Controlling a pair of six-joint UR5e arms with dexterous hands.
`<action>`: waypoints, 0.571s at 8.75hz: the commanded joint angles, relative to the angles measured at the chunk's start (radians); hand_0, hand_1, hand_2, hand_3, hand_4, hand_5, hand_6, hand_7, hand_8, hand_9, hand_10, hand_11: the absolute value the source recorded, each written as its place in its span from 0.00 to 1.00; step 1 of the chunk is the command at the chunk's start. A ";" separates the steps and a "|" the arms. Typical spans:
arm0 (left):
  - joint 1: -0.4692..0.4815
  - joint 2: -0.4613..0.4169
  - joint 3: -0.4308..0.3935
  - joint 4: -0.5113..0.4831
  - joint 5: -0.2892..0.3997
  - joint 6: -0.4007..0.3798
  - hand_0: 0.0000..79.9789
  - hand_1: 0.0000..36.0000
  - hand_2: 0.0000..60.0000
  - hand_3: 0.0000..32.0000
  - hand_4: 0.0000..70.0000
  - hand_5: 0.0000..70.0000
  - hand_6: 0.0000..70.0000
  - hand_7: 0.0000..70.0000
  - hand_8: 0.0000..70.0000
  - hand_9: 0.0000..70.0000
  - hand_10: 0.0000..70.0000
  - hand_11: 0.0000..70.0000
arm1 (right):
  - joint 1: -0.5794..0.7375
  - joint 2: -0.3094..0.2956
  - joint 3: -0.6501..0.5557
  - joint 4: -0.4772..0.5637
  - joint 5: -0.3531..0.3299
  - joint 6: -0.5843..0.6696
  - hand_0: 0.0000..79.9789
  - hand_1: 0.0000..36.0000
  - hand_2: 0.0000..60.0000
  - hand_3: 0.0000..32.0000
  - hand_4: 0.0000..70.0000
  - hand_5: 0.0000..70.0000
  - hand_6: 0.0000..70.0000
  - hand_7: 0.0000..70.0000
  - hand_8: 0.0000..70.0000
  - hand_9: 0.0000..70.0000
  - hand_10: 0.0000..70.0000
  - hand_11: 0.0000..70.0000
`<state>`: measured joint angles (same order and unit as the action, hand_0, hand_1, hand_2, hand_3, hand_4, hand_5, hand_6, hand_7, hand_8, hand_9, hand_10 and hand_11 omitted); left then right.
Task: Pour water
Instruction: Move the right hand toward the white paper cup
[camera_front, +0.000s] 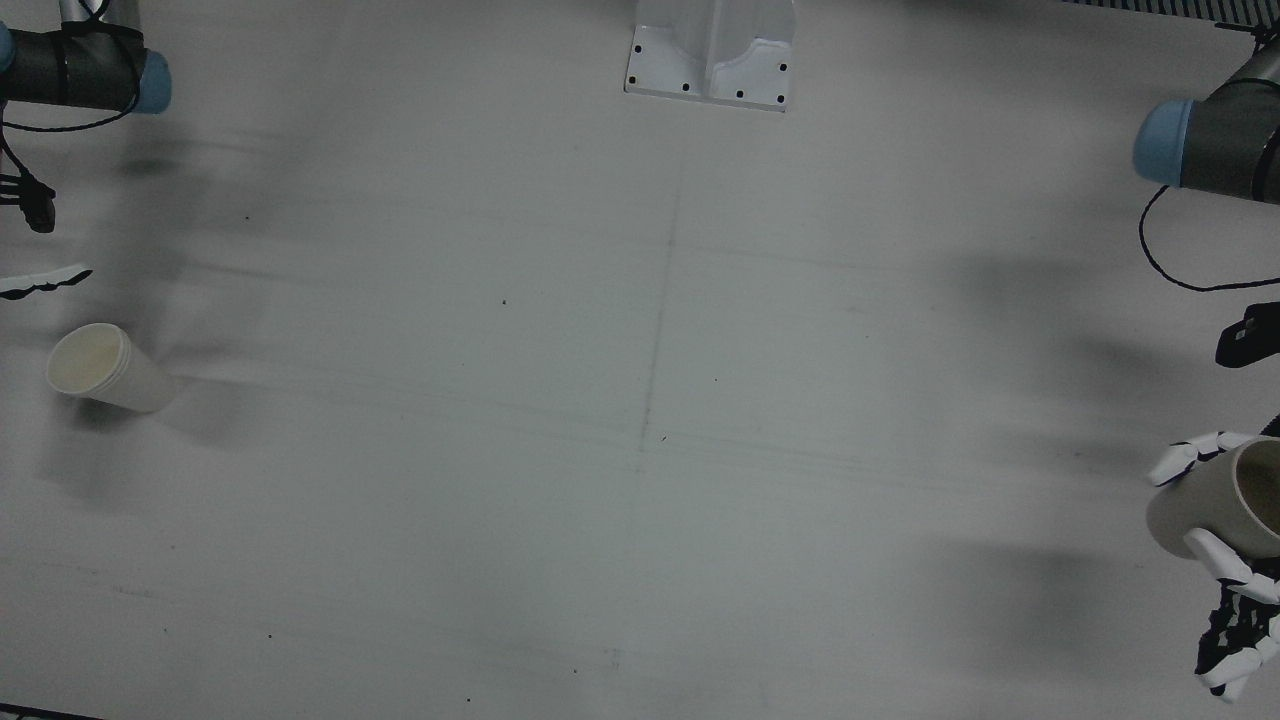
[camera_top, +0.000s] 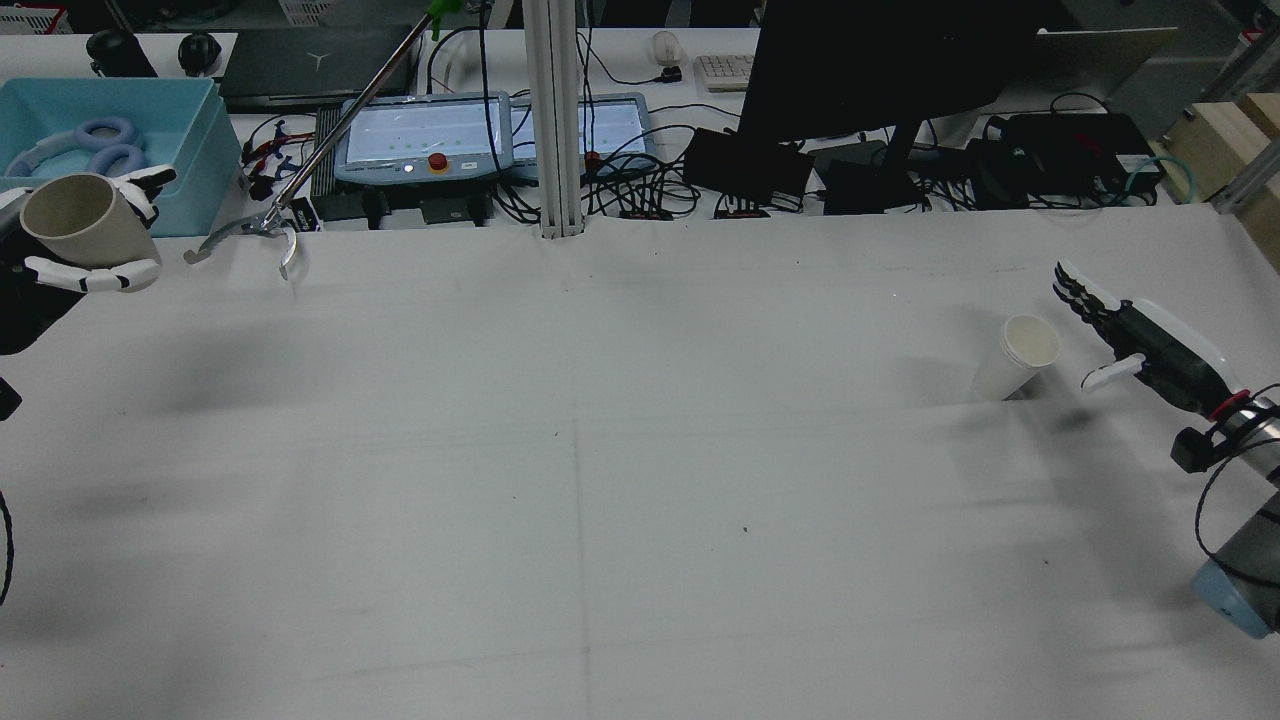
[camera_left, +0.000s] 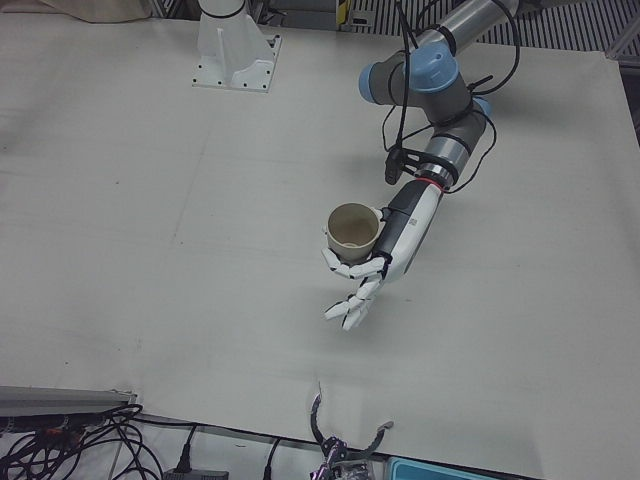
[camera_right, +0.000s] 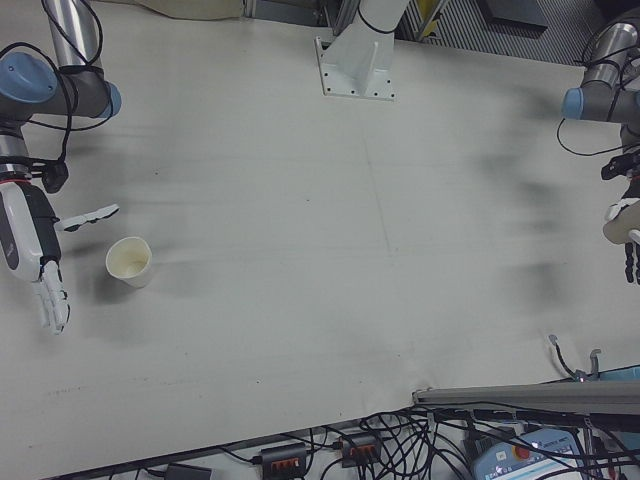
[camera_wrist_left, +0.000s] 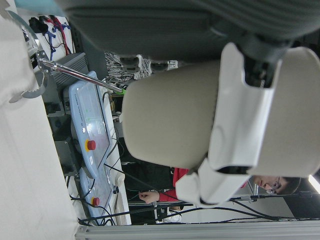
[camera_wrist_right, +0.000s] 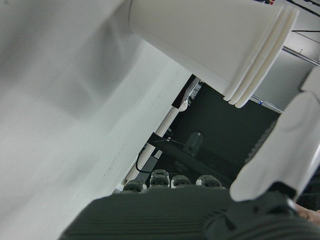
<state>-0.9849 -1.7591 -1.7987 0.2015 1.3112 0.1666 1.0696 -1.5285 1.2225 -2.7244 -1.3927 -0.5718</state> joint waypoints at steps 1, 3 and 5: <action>-0.004 0.006 -0.004 0.001 -0.003 -0.009 0.89 1.00 1.00 0.00 1.00 1.00 0.16 0.23 0.07 0.08 0.03 0.08 | -0.061 0.011 0.002 0.000 0.047 -0.025 0.58 0.14 0.00 0.00 0.00 0.05 0.00 0.00 0.08 0.06 0.00 0.00; -0.003 0.007 -0.002 -0.001 -0.003 -0.009 0.86 1.00 1.00 0.00 1.00 1.00 0.15 0.23 0.08 0.08 0.03 0.08 | -0.101 0.011 0.000 0.000 0.079 -0.043 0.59 0.17 0.00 0.00 0.00 0.05 0.00 0.00 0.08 0.05 0.00 0.00; -0.005 0.007 -0.005 -0.004 -0.003 -0.009 0.85 1.00 1.00 0.00 1.00 1.00 0.15 0.23 0.07 0.08 0.03 0.08 | -0.120 0.011 0.005 0.000 0.109 -0.049 0.60 0.20 0.00 0.00 0.00 0.07 0.00 0.00 0.08 0.06 0.00 0.00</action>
<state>-0.9887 -1.7523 -1.8019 0.2016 1.3081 0.1583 0.9777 -1.5167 1.2242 -2.7243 -1.3185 -0.6119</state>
